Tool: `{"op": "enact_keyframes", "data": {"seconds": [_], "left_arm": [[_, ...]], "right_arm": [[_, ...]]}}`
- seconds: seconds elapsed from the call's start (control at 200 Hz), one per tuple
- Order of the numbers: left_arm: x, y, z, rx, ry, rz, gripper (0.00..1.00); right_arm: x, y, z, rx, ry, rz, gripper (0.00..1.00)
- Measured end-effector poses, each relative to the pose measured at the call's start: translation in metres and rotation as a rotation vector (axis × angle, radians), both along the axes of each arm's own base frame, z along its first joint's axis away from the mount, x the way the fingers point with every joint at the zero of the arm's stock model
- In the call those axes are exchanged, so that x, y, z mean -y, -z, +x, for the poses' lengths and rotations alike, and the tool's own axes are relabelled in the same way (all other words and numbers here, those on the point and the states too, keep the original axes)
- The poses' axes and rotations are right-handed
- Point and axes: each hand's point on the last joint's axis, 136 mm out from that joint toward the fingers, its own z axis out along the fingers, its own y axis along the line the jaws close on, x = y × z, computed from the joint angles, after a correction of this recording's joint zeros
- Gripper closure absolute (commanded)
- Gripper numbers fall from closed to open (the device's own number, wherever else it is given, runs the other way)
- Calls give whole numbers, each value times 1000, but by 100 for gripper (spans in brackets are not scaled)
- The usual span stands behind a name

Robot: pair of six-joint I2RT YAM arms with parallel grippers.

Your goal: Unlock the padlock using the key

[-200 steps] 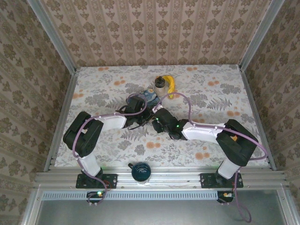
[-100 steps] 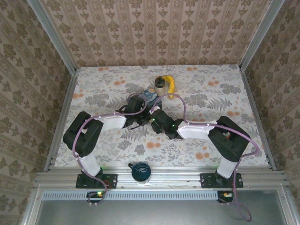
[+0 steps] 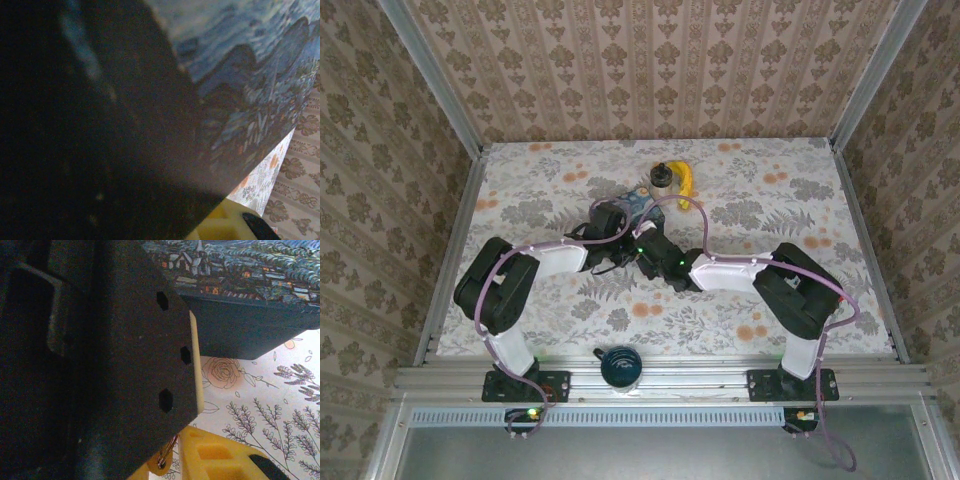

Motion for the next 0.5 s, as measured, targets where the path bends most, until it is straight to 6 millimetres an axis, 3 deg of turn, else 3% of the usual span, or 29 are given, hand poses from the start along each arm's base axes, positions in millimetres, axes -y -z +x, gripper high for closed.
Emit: {"op": "enact_keyframes", "data": {"seconds": [0.34,0.5], "left_arm": [[-1,1,1,3,-8,7,100],[-3,1,3,7,-17,11,100]], "right_arm": [[-2,3,1,-28,-10,66,100],[-3,5,4,-106,-30,180,100]]}}
